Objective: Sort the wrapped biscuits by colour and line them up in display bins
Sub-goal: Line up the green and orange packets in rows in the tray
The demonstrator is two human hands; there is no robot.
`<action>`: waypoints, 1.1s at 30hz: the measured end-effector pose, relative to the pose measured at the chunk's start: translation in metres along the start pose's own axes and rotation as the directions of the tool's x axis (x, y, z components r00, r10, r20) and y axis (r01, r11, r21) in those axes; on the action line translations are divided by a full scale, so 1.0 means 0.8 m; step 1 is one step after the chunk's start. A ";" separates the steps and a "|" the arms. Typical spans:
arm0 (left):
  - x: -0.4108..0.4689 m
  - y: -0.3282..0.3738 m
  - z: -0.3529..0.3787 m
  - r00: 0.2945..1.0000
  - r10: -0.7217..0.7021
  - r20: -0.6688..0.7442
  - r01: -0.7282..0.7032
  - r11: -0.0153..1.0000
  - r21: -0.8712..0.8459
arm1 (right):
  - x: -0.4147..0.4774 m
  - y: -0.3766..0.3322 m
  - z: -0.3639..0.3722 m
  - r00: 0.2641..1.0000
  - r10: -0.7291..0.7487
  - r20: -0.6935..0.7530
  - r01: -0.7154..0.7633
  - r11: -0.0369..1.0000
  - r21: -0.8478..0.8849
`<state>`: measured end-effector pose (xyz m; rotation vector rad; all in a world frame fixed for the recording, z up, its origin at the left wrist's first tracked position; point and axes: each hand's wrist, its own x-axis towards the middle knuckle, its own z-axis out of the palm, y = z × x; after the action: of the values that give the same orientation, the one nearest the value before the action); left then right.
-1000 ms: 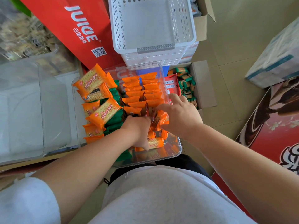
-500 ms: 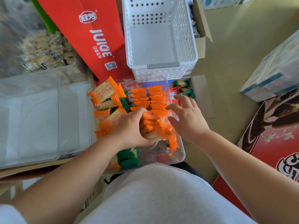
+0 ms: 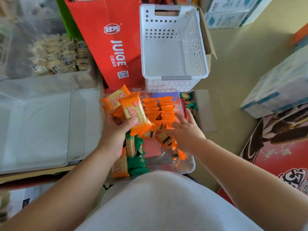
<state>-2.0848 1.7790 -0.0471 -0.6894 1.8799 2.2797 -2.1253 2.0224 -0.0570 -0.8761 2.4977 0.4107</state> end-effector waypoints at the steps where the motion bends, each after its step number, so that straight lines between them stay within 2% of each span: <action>1: 0.001 0.000 -0.006 1.000 -0.006 -0.003 0.006 1.000 -0.002 | 0.004 -0.002 -0.001 0.999 0.010 0.034 -0.010 1.000 -0.014; 6: -0.007 -0.001 -0.028 1.000 0.016 0.019 -0.018 0.996 0.087 | 0.015 -0.012 0.001 0.995 0.034 0.099 -0.035 0.999 0.012; 12: -0.012 0.014 -0.041 0.999 0.051 0.013 -0.053 0.991 0.123 | 0.007 -0.024 0.000 0.993 0.116 0.012 -0.116 0.977 0.177; 18: -0.003 0.021 -0.064 0.999 0.010 -0.036 -0.009 0.999 0.038 | 0.003 -0.035 0.013 0.969 0.243 -0.044 -0.239 0.968 0.079; 24: -0.006 0.025 -0.071 1.000 -0.006 -0.024 0.007 1.000 0.028 | 0.025 -0.030 0.009 0.926 0.318 -0.205 -0.322 0.947 0.013; 30: -0.023 0.034 -0.048 0.995 -0.004 0.097 0.003 1.000 0.007 | 0.021 -0.016 0.016 0.927 0.252 -0.279 -0.252 0.967 0.038; 33: -0.030 0.025 -0.022 0.988 -0.014 0.157 0.006 0.999 0.051 | 0.009 -0.009 0.020 0.915 0.234 -0.329 -0.219 0.972 0.084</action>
<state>-2.0658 1.7624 -0.0216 -0.4957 1.8497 2.2010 -2.1206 2.0200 -0.0751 -0.6867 2.9284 0.2960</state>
